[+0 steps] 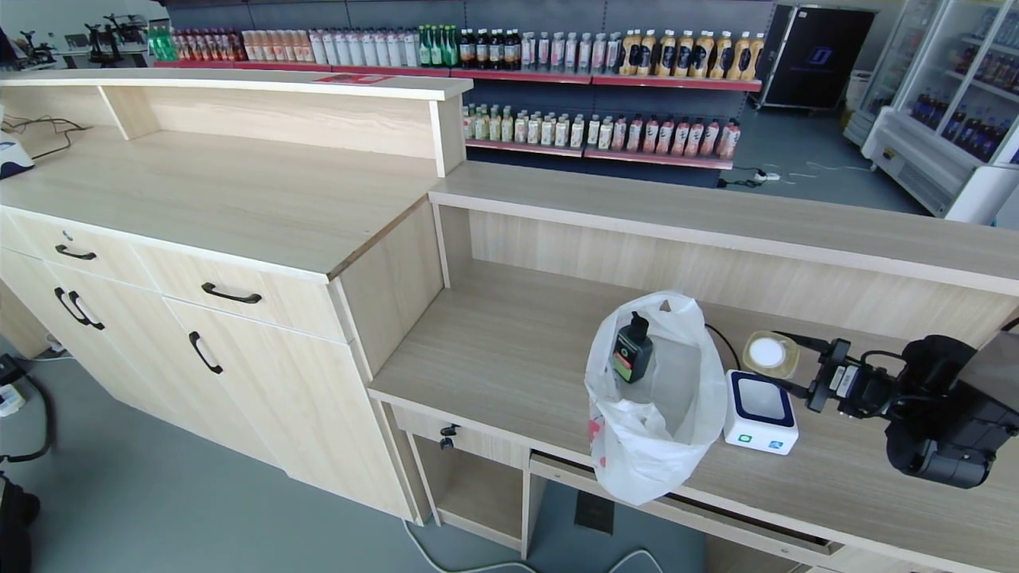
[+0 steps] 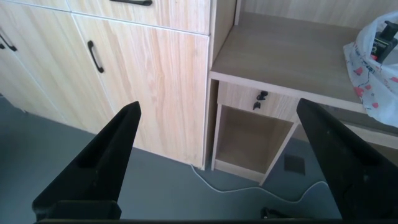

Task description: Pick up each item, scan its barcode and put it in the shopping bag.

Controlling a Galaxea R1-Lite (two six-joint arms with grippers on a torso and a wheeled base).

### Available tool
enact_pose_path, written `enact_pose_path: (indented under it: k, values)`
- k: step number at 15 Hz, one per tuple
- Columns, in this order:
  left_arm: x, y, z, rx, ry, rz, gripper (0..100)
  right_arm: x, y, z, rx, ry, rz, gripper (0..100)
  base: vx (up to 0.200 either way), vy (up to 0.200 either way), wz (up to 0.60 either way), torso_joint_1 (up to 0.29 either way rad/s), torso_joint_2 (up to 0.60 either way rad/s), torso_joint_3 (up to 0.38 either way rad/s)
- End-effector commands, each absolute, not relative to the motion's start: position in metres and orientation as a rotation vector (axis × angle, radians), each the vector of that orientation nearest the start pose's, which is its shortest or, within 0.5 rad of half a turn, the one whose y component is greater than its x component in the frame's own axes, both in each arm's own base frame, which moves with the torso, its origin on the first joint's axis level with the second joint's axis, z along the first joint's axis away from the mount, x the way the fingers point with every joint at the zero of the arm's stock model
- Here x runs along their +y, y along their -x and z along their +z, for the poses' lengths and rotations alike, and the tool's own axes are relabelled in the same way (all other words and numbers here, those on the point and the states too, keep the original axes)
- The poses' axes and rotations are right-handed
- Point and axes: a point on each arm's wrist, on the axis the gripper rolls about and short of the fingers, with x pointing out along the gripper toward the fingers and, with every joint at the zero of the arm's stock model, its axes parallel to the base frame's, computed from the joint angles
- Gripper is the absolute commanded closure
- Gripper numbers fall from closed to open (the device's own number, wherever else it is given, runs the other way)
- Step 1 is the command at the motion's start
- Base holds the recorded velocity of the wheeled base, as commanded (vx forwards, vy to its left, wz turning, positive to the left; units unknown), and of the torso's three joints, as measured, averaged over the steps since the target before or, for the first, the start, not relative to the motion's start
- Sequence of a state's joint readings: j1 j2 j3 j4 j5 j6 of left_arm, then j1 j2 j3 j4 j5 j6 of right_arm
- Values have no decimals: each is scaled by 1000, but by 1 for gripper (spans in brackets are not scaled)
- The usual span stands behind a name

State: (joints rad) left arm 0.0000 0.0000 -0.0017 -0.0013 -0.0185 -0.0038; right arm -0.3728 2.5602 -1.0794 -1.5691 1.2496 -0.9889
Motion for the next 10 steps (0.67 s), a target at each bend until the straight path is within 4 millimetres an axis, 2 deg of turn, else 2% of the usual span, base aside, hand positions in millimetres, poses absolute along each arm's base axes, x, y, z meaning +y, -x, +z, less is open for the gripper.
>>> enact_pose_path:
  k: [1,4,6,8,9,10]
  values:
    - [0,23,76,-3,5,-20,0,-134,-407,5,-497,989,779,100,0,0,0,0,0,0]
    - [0,23,76,-1,5,-18,0,-131,-409,11,-504,985,782,100,0,0,0,0,0,0]
    - [0,23,76,-3,5,-18,0,-129,-407,46,-466,853,784,100,0,0,0,0,0,0]
    - [0,23,76,-3,5,-20,0,-125,-393,97,-419,753,687,100,0,0,0,0,0,0]
    - [0,23,76,-3,5,-18,0,-124,-388,110,-399,720,667,100,0,0,0,0,0,0]
    - [0,23,76,-3,5,-18,0,-120,-377,132,-359,651,639,100,0,0,0,0,0,0]
